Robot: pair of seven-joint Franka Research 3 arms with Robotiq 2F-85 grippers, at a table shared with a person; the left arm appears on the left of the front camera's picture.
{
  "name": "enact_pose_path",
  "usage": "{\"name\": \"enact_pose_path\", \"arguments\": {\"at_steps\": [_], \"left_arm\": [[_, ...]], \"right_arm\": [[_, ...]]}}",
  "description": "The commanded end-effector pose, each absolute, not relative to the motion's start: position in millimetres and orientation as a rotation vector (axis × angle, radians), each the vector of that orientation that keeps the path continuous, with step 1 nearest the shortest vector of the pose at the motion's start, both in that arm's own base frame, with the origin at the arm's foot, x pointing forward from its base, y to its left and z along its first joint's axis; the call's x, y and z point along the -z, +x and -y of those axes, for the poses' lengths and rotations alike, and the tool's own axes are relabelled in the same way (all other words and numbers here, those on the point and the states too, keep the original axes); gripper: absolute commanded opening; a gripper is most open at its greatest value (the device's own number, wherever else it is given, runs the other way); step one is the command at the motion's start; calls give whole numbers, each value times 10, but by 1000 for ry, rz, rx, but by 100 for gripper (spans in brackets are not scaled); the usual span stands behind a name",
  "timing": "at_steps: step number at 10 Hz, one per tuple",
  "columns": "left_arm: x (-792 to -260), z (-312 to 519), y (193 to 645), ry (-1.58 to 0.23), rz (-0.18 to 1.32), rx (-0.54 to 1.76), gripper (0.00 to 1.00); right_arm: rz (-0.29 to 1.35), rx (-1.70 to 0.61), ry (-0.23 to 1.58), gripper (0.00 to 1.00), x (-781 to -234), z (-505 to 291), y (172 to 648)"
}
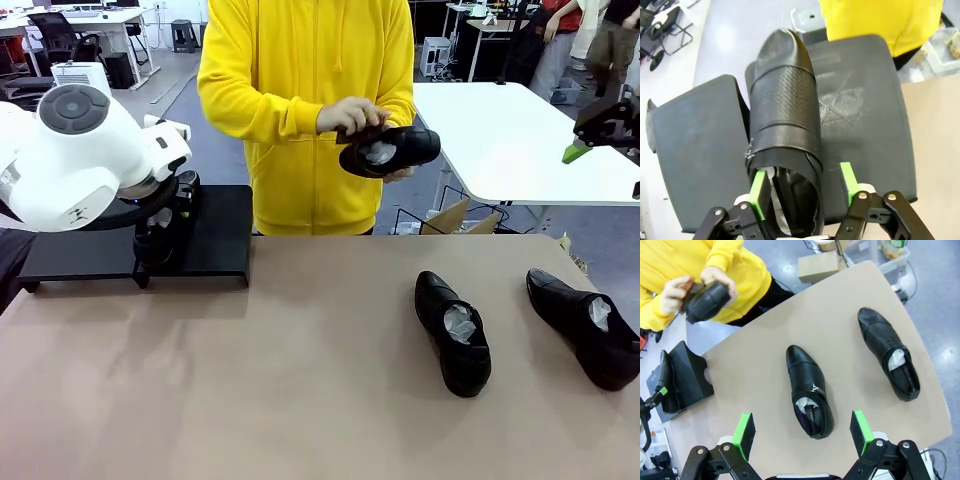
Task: Organize the shoes by placing them on the stand.
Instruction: Place the Shoe from the middle of the table onto the Shoes Stand, then pick up one Shoe and place it in the middle of the table.
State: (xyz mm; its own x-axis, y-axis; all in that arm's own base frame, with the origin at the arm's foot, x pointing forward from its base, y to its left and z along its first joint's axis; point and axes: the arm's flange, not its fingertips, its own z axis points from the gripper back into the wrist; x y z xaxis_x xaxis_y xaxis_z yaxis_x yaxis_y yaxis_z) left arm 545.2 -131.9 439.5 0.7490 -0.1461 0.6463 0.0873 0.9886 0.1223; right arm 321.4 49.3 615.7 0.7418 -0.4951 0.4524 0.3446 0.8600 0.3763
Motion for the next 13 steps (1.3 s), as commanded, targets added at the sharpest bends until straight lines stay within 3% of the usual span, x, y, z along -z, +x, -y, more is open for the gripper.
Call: {"name": "enact_pose_path", "arguments": {"at_steps": [1, 2, 13], "left_arm": [[-4545, 1324, 5263, 61, 756, 50, 75], [-4395, 1319, 5452, 86, 713, 128, 75], [-4395, 1319, 5452, 86, 713, 128, 75]], "right_arm": [[581, 454, 270, 100, -6162, -478, 3222], [581, 454, 270, 100, -6162, -478, 3222], [581, 454, 270, 100, -6162, -478, 3222]]}}
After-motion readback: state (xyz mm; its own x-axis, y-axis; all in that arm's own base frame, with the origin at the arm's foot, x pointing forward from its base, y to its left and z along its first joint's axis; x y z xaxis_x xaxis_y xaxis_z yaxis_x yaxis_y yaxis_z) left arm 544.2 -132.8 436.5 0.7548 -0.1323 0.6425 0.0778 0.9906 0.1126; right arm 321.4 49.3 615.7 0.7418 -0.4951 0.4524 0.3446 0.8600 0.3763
